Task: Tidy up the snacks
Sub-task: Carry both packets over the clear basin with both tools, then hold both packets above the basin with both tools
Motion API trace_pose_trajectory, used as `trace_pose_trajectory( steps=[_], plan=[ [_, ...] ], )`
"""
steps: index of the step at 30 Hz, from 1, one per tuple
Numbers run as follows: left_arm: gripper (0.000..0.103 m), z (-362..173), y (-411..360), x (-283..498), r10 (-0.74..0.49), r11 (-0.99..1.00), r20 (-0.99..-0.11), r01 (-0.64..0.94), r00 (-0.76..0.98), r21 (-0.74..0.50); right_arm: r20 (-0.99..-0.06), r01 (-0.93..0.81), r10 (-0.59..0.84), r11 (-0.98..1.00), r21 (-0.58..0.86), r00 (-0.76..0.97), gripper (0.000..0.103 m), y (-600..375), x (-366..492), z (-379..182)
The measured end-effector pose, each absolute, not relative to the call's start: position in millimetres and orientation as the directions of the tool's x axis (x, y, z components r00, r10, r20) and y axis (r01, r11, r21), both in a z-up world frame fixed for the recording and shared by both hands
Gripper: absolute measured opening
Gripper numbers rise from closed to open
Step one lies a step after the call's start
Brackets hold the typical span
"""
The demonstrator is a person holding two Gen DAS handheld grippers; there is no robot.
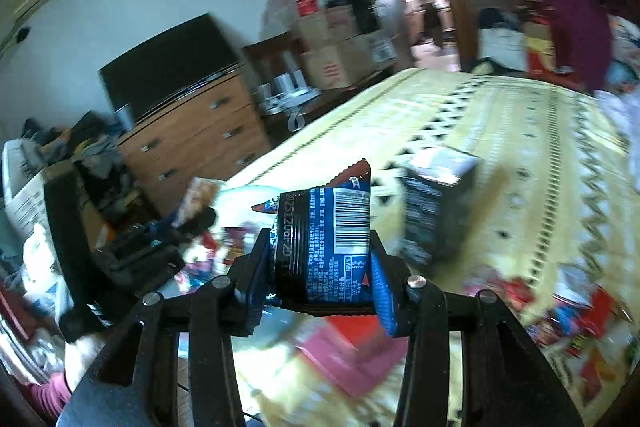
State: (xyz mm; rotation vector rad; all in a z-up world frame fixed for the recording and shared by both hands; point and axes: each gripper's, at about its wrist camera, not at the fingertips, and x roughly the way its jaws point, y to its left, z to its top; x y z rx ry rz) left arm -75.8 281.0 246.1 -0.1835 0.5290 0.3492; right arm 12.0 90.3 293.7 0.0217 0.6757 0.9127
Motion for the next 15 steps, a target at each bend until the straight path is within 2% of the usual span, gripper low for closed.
trace_pose_trajectory(
  steps=[7, 15],
  plan=[
    [0.035, 236.6, 312.4, -75.1, 0.298, 0.898, -0.559, -0.426, 0.774, -0.112, -0.563, -0.774, 0.767, 0.546, 0.321, 0.308, 0.047, 171.9, 12.5, 293.8],
    [0.035, 227.6, 327.7, -78.2, 0.289, 0.881, -0.593, -0.451, 0.752, -0.142, -0.594, -0.784, 0.766, 0.517, 0.343, 0.245, 0.047, 207.2, 22.7, 285.1]
  ],
)
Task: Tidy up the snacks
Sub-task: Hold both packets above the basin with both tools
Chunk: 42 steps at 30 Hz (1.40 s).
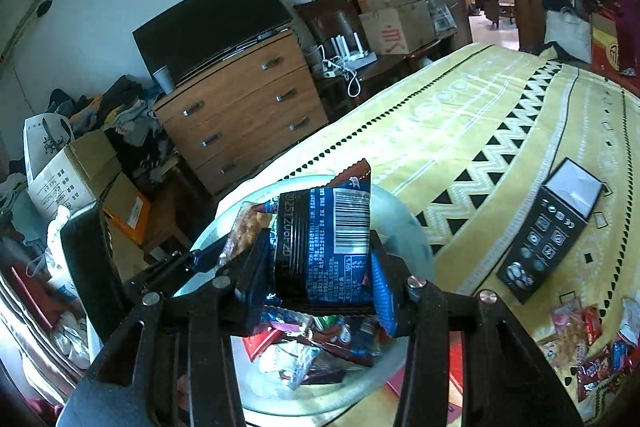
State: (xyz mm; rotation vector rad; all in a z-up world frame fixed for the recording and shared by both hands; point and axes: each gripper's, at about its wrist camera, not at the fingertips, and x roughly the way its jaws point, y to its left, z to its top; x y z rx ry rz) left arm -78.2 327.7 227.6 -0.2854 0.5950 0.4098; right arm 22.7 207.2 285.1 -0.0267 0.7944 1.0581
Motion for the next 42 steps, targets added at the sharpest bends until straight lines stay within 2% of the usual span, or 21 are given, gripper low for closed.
trace_pose_trajectory(
  steps=[10, 24, 42],
  plan=[
    [0.035, 215.9, 344.4, -81.9, 0.27, 0.871, -0.629, -0.463, 0.729, -0.164, -0.631, -0.777, 0.747, 0.519, 0.357, 0.209, 0.048, 229.2, 31.5, 267.3],
    [0.035, 209.3, 366.3, -74.9, 0.267, 0.852, -0.681, -0.498, 0.682, -0.165, -0.653, -0.789, 0.731, 0.514, 0.336, 0.198, 0.048, 252.0, 33.6, 270.6],
    [0.035, 205.5, 380.1, -76.5, 0.275, 0.835, -0.693, -0.523, 0.666, -0.172, -0.663, -0.797, 0.727, 0.503, 0.335, 0.18, 0.048, 268.6, 30.0, 267.2]
  ],
)
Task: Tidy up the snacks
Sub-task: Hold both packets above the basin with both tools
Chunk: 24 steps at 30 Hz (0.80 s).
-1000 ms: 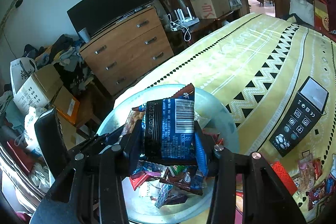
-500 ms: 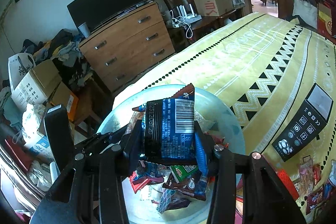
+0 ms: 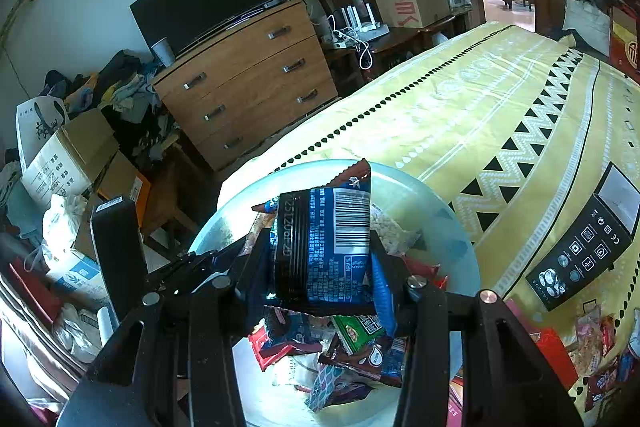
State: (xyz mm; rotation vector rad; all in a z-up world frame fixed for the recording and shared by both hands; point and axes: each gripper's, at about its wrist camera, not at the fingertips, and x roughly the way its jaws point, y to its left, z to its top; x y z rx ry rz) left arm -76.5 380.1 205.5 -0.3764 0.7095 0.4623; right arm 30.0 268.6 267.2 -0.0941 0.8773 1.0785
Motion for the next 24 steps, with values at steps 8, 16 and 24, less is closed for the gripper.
trace_pose_trajectory(
  steps=[8, 16, 24],
  plan=[
    [0.035, 206.1, 379.8, -76.2, 0.275, 0.834, -0.694, -0.524, 0.666, -0.173, -0.664, -0.796, 0.726, 0.503, 0.335, 0.18, 0.048, 268.7, 29.9, 267.0],
    [0.035, 204.9, 380.5, -76.2, 0.274, 0.833, -0.694, -0.525, 0.666, -0.174, -0.666, -0.795, 0.725, 0.504, 0.338, 0.176, 0.048, 270.5, 27.8, 265.1],
    [0.035, 204.1, 381.4, -76.1, 0.271, 0.833, -0.695, -0.524, 0.666, -0.177, -0.667, -0.794, 0.724, 0.505, 0.339, 0.176, 0.048, 271.7, 27.0, 263.0]
  ],
)
